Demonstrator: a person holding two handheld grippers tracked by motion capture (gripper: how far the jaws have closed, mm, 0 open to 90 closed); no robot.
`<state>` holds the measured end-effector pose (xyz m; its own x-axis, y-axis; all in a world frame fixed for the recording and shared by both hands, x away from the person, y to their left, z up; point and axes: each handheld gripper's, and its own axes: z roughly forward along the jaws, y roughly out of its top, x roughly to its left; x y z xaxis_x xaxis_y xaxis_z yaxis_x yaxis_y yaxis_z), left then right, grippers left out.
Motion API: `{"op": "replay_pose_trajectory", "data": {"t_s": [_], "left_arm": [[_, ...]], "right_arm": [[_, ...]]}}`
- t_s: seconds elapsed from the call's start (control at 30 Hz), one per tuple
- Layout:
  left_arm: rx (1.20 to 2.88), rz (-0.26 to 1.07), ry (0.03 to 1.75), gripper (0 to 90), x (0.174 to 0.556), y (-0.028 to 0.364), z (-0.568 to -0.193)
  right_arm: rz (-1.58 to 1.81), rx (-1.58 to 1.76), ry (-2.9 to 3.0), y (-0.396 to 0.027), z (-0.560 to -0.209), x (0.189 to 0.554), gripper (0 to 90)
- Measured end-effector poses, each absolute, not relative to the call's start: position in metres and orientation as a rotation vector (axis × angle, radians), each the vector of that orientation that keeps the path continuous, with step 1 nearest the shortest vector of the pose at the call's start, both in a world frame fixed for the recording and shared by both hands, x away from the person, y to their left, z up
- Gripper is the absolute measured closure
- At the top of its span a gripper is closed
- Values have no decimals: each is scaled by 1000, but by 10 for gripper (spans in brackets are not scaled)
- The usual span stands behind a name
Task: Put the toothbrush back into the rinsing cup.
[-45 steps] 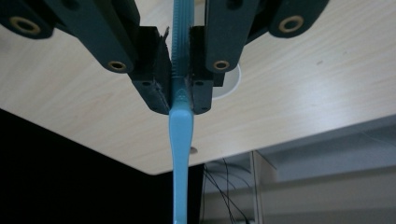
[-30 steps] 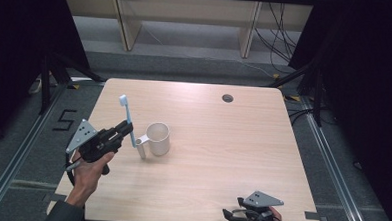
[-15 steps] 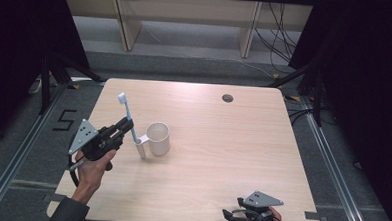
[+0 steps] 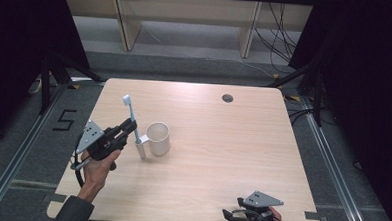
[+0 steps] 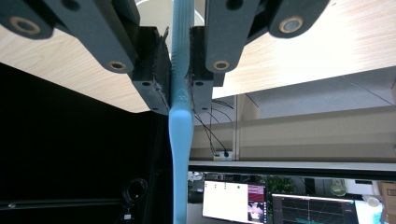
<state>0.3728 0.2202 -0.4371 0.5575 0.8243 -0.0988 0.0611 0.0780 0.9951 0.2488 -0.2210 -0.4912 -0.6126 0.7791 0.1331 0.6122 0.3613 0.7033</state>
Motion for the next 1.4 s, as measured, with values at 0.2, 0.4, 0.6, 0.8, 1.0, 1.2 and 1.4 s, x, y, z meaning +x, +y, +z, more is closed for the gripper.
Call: {"op": "replay_pose_trajectory", "data": {"t_s": [0.2, 0.4, 0.6, 0.8, 1.0, 1.2, 1.4], "left_arm": [[1395, 679, 833, 784, 374, 220, -445], [1406, 677, 830, 784, 373, 219, -453], [1407, 675, 837, 783, 373, 219, -462], [1409, 675, 858, 783, 372, 222, -469], [1413, 677, 855, 782, 373, 222, -475], [1428, 680, 858, 781, 373, 220, -481], [1442, 679, 862, 780, 372, 218, -485]], "right_arm": [[1090, 1249, 2399, -221, -491, 249, 342], [1091, 1245, 2404, -221, -491, 249, 342], [1089, 1251, 2397, -221, -491, 248, 342], [1090, 1237, 2403, -220, -492, 249, 342], [1092, 1238, 2402, -220, -492, 249, 342], [1092, 1237, 2403, -220, -492, 249, 342], [1091, 1237, 2404, -220, -492, 249, 342]]}}
